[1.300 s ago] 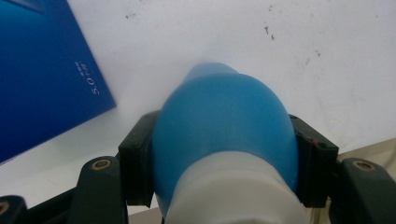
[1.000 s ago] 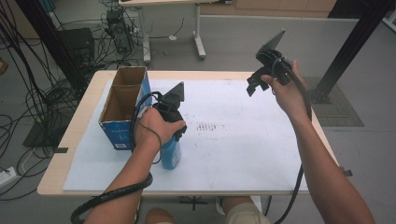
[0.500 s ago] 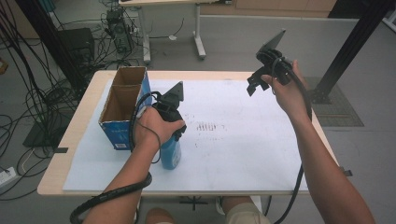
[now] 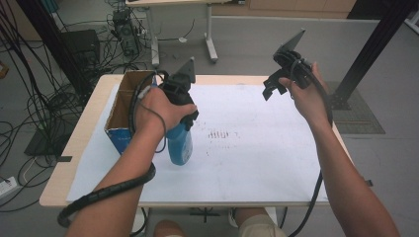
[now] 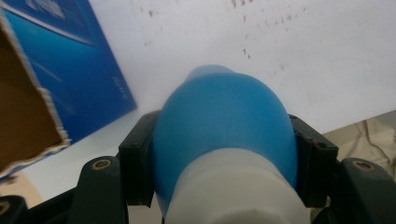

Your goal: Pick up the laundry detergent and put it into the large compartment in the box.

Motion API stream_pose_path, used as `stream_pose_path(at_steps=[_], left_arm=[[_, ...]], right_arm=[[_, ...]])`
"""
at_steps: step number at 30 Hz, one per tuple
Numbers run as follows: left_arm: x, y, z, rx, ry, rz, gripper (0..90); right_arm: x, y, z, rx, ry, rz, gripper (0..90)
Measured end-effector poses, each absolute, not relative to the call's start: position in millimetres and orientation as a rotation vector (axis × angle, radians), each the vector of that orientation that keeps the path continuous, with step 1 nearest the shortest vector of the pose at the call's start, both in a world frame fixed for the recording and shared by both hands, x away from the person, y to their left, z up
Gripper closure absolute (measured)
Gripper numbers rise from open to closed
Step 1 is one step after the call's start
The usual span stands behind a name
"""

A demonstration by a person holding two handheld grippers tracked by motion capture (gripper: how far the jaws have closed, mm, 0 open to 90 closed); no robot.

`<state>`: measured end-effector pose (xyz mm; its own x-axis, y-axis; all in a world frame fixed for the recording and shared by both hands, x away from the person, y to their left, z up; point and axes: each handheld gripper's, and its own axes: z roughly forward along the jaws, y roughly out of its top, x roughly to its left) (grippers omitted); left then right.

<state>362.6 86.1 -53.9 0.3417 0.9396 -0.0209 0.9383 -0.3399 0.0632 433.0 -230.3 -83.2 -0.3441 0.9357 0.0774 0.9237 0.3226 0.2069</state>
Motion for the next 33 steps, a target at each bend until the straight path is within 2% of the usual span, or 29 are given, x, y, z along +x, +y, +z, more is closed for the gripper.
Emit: stream_pose_path(at_steps=[8, 12, 20, 33], left_arm=[[375, 82, 11, 2.518, 1.757, 0.054, 37.6], [380, 87, 27, 2.497, 1.760, 0.044, 37.6], [387, 90, 74, 2.444, 1.825, 0.126, 37.6], [398, 141, 127, 2.302, 1.908, 0.142, 37.6]], right_arm=[[429, -227, -77, 1.753, 2.514, 0.325, 7.9], [426, -226, -75, 1.749, 2.508, 0.315, 7.9], [422, -228, -69, 1.744, 2.498, 0.307, 7.9], [419, -231, -67, 1.750, 2.501, 0.304, 7.9]])
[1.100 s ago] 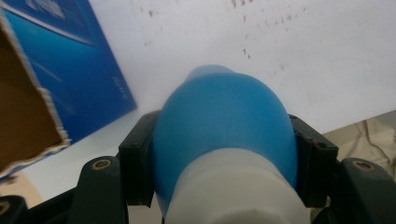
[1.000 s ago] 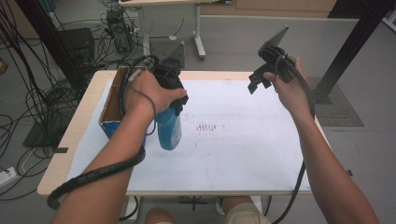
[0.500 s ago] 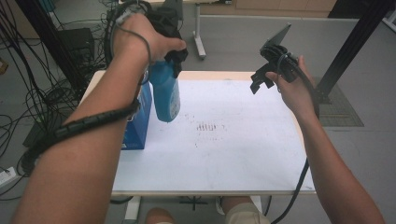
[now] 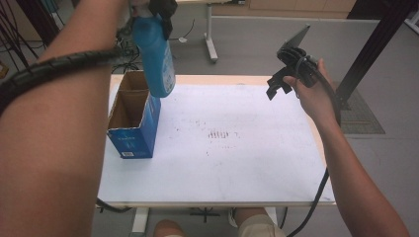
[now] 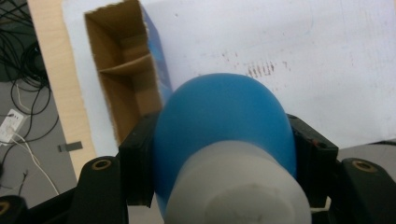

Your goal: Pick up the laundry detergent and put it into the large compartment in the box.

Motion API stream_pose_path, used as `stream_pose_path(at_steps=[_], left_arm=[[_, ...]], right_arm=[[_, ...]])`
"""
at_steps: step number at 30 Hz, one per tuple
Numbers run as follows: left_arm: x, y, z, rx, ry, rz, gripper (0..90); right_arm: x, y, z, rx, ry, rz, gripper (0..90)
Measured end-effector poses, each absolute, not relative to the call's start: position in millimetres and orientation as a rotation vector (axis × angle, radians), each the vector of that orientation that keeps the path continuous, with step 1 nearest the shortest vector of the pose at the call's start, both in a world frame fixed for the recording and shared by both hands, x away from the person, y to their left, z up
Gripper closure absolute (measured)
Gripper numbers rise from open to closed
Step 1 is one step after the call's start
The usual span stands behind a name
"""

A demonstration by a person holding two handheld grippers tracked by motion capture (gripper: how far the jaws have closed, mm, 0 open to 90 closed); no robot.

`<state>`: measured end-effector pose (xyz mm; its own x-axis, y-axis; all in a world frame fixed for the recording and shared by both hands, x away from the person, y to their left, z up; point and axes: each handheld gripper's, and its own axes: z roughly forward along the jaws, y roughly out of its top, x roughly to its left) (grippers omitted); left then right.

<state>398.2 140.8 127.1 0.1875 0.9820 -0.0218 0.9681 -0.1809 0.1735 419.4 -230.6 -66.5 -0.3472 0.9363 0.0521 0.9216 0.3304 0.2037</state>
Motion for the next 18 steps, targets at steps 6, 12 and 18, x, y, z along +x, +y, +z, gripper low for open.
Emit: stream_pose_path(at_steps=[6, 12, 18], left_arm=[[404, 169, 136, 2.243, 1.996, 0.172, 37.5], [407, 200, 129, 2.166, 2.077, 0.179, 37.6], [409, 219, 114, 2.119, 2.133, 0.176, 37.6]], right_arm=[[418, -231, -64, 1.749, 2.494, 0.305, 7.9], [419, -231, -67, 1.753, 2.493, 0.294, 7.9], [421, -230, -72, 1.748, 2.503, 0.282, 7.9]])
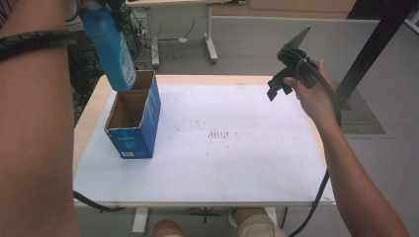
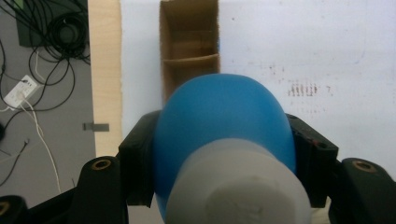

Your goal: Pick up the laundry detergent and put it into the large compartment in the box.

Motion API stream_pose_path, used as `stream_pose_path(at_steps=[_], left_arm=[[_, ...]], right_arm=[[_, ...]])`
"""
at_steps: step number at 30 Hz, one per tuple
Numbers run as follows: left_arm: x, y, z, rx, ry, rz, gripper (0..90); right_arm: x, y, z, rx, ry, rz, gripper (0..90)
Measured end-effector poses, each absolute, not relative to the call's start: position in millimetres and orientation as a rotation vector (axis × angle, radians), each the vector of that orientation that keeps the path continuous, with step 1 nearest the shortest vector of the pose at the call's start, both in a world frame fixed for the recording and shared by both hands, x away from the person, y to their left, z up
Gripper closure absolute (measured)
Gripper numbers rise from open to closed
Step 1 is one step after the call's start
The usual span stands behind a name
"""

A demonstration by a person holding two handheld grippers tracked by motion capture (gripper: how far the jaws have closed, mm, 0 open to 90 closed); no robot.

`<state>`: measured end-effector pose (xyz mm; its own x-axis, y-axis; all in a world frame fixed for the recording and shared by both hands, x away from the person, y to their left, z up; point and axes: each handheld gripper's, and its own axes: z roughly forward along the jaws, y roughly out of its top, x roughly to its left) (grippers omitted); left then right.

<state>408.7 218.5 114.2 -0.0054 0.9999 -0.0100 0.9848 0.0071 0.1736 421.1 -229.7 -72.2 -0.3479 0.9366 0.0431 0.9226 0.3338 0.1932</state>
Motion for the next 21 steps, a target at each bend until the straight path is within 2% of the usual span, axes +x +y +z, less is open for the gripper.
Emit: stream_pose_path(at_steps=[21], left_arm=[[418, 243, 65, 2.075, 2.196, 0.171, 37.6]], right_arm=[[419, -219, -72, 1.738, 2.498, 0.251, 7.9]])
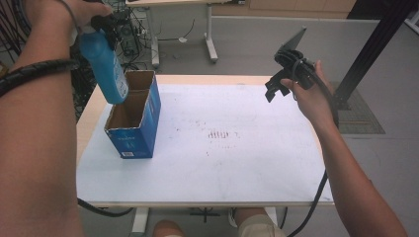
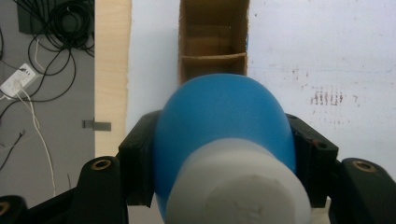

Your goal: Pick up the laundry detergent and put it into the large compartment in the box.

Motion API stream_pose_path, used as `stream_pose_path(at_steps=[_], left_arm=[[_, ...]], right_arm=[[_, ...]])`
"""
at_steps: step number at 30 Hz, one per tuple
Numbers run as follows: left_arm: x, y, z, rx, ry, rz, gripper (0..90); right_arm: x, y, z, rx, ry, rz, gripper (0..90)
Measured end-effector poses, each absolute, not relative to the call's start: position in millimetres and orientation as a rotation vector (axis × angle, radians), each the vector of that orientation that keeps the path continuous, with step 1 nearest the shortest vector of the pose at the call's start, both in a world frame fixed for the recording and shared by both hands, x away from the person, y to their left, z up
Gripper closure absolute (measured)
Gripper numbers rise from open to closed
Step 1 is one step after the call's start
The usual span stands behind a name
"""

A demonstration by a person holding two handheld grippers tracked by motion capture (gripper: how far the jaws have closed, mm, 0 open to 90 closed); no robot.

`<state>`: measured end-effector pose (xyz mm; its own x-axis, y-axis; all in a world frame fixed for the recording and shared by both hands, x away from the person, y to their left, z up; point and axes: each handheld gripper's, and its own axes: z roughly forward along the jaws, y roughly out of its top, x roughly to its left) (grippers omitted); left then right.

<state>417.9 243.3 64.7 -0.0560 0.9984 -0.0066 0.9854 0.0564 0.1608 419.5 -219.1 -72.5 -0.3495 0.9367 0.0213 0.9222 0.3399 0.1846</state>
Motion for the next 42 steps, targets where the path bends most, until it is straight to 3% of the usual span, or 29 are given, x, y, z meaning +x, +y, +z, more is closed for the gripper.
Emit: stream_pose_path(at_steps=[42], left_arm=[[451, 252, -41, 2.135, 2.215, 0.032, 37.6]], right_arm=[[424, -220, -88, 1.752, 2.497, 0.219, 7.9]])
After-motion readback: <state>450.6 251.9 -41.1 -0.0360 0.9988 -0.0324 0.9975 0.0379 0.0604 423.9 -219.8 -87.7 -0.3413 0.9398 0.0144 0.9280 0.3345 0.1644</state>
